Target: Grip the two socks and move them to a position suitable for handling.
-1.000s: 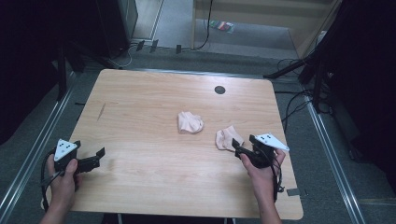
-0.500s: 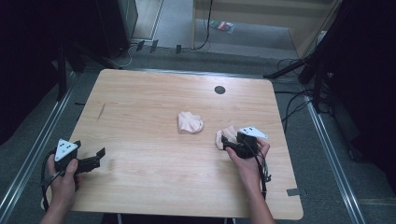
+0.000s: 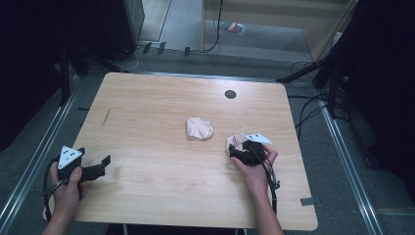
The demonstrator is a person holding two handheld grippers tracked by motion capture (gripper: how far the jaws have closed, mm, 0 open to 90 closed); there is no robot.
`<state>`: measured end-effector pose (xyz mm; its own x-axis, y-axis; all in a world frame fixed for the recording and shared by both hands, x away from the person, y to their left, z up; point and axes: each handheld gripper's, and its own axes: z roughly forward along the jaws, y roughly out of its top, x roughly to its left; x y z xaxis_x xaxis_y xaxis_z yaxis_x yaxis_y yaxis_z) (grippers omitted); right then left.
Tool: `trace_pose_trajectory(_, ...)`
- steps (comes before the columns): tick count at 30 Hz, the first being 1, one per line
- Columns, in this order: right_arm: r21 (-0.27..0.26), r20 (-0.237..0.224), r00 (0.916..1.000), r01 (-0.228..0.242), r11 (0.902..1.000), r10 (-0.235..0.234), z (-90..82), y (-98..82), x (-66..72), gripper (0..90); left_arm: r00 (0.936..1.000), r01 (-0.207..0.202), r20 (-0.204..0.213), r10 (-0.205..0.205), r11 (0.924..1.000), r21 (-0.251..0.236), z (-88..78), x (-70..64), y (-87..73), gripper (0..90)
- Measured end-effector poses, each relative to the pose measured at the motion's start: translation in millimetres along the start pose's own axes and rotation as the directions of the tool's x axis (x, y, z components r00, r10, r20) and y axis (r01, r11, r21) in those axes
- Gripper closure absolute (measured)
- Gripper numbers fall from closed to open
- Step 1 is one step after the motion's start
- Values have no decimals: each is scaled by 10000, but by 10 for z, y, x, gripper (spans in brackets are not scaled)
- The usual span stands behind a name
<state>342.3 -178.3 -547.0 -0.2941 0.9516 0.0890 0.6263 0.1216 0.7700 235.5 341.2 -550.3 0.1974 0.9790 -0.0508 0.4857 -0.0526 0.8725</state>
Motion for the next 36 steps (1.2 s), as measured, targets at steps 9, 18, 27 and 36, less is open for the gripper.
trace_pose_trajectory(9,99,660,9955,675,9977,-680,7,-19,62,471,10000,10,-58,-9,10000,94,6,-1,3,32)
trace_pose_trajectory(18,-159,836,9951,539,9984,-524,-21,-49,53,760,9997,-93,-237,94,9999,66,7,-20,2,33)
trace_pose_trajectory(27,-789,553,9978,-313,9964,357,-134,-13,11,788,9994,-93,-336,98,9998,160,-3,-40,28,33)
trace_pose_trajectory(36,-1517,285,9991,-261,9881,308,-434,75,105,790,9997,-251,29,250,9996,156,2,-207,66,33)
